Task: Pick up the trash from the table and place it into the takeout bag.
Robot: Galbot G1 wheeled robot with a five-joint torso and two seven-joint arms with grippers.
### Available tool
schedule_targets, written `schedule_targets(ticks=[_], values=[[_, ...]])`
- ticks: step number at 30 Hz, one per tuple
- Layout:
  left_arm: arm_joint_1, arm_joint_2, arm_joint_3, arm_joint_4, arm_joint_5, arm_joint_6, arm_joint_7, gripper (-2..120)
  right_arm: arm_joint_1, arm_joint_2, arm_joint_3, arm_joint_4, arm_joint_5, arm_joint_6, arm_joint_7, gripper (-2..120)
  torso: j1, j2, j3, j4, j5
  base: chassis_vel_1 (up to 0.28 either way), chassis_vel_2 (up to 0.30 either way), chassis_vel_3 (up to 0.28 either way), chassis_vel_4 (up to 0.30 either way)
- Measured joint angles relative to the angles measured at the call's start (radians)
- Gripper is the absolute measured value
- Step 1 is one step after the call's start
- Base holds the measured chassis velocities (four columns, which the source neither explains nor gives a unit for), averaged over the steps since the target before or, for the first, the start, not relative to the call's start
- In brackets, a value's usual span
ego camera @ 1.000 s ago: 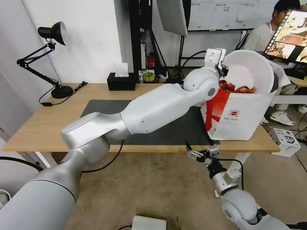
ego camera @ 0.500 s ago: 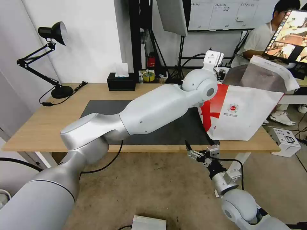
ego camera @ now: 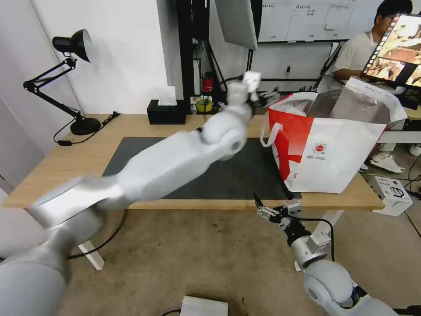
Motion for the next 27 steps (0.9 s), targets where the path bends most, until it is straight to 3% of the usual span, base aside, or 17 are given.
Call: schedule_targets(ticks=[1, 4, 5, 8, 11, 16, 19, 20, 23, 27], values=[[0.0, 0.0, 0.0, 0.0, 0.0, 0.0, 0.0, 100, 0.0, 0.0, 0.0, 0.0, 0.0, 0.0, 0.0, 100, 0.0, 0.0, 0.0, 0.0, 0.0, 0.0, 0.0, 0.0, 0.0], [0.127, 0.122, -0.069, -0.097, 0.044, -0.065, 0.037, 100, 0.0, 0.0, 0.0, 0.0, 0.0, 0.0, 0.0, 100, 0.0, 0.0, 0.0, -0.0001, -0.0002, 0.0, 0.0, 0.0, 0.0], [0.127, 0.122, -0.069, -0.097, 0.044, -0.065, 0.037, 100, 0.0, 0.0, 0.0, 0.0, 0.0, 0.0, 0.0, 100, 0.0, 0.0, 0.0, -0.0001, -0.0002, 0.0, 0.0, 0.0, 0.0], [0.283, 0.275, -0.195, -0.197, 0.06, -0.094, 0.074, 100, 0.0, 0.0, 0.0, 0.0, 0.0, 0.0, 0.0, 100, 0.0, 0.0, 0.0, 0.0, -0.0001, 0.0, 0.0, 0.0, 0.0], [0.364, 0.333, -0.264, -0.232, 0.07, -0.105, 0.098, 100, 0.0, 0.0, 0.0, 0.0, 0.0, 0.0, 0.0, 100, 0.0, 0.0, 0.0, 0.0001, 0.0003, 0.0, 0.0, 0.0, 0.0], [0.519, 0.371, -0.381, -0.279, 0.102, -0.121, 0.129, 100, 0.0, 0.0, 0.0, 0.0, 0.0, 0.0, 0.0, 100, 0.0, 0.0, 0.0, -0.0003, 0.0004, 0.0, 0.0, 0.0, 0.0], [0.709, 0.392, -0.509, -0.322, 0.159, -0.144, 0.175, 100, 0.0, 0.0, 0.0, 0.0, 0.0, 0.0, 0.0, 100, 0.0, 0.0, 0.0, -0.0003, 0.0005, 0.0, 0.0, 0.0, 0.0], [0.709, 0.392, -0.509, -0.322, 0.159, -0.144, 0.175, 100, 0.0, 0.0, 0.0, 0.0, 0.0, 0.0, 0.0, 100, 0.0, 0.0, 0.0, -0.0003, 0.0005, 0.0, 0.0, 0.0, 0.0], [0.879, 0.385, -0.616, -0.33, 0.215, -0.163, 0.204, 100, 0.0, 0.0, 0.0, 0.0, 0.0, 0.0, 0.0, 100, 0.0, 0.0, 0.0, -0.0001, 0.0, 0.0, 0.0, 0.0, 0.0], [1.002, 0.363, -0.688, -0.326, 0.27, -0.203, 0.218, 100, 0.0, 0.0, 0.0, 0.0, 0.0, 0.0, 0.0, 100, 0.0, 0.0, 0.0, -0.0001, 0.0002, 0.0, 0.0, 0.0, 0.0]])
